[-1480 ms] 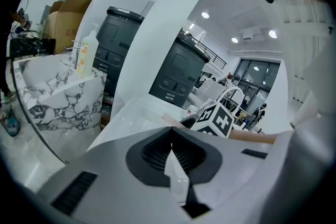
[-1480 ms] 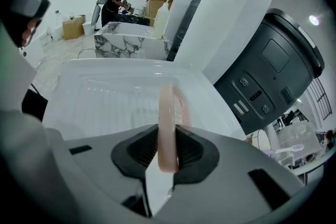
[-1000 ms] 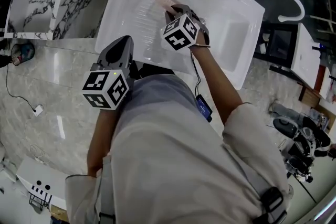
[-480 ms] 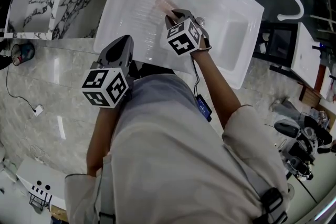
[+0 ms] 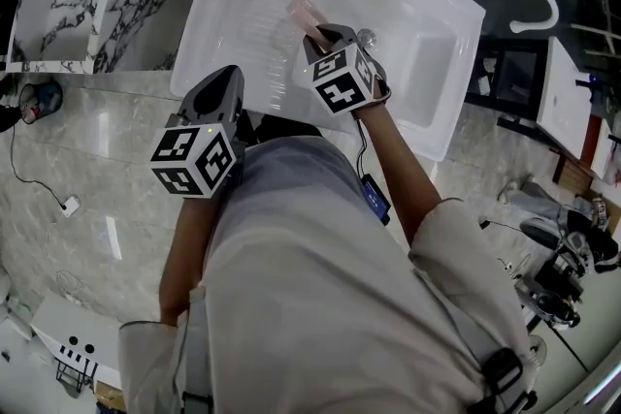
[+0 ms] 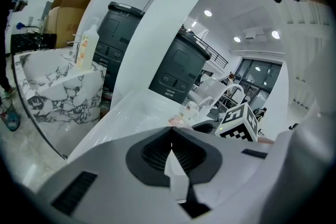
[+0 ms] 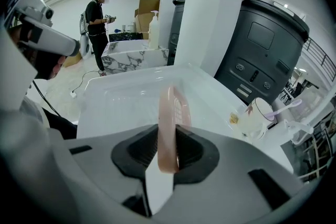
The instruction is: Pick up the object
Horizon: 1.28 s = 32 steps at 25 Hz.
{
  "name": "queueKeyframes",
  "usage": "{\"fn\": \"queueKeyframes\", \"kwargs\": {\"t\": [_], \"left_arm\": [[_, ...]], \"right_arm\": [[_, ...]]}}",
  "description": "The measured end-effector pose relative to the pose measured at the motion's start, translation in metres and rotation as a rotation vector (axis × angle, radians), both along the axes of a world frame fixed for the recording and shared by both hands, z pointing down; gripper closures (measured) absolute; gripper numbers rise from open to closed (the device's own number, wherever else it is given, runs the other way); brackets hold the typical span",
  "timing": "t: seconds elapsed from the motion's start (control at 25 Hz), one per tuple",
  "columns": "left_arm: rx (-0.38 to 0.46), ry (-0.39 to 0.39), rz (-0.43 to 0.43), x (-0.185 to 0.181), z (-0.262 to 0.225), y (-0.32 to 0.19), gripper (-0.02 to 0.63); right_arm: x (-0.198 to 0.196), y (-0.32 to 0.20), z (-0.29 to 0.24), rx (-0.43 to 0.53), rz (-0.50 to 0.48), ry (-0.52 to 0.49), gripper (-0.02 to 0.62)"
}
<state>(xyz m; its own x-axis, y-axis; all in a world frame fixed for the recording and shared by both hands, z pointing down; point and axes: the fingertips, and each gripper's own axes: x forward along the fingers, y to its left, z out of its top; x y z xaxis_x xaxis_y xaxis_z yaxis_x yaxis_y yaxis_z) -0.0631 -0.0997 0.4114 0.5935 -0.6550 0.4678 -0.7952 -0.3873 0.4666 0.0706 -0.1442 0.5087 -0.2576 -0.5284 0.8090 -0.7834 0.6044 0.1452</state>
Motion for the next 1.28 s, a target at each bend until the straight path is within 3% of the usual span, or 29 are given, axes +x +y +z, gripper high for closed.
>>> {"fn": "queueKeyframes", "kwargs": {"t": [0.44, 1.28], "left_arm": [[0.004, -0.005, -0.007, 0.0, 0.0, 0.002, 0.6], [-0.001, -0.051, -0.017, 0.005, 0.007, 0.005, 0.601]], "right_arm": [[0.0, 0.011, -0.018, 0.02, 0.023, -0.067, 0.509], [0.008, 0.038, -0.059, 0.041, 0.106, -0.294, 0.509]]}}
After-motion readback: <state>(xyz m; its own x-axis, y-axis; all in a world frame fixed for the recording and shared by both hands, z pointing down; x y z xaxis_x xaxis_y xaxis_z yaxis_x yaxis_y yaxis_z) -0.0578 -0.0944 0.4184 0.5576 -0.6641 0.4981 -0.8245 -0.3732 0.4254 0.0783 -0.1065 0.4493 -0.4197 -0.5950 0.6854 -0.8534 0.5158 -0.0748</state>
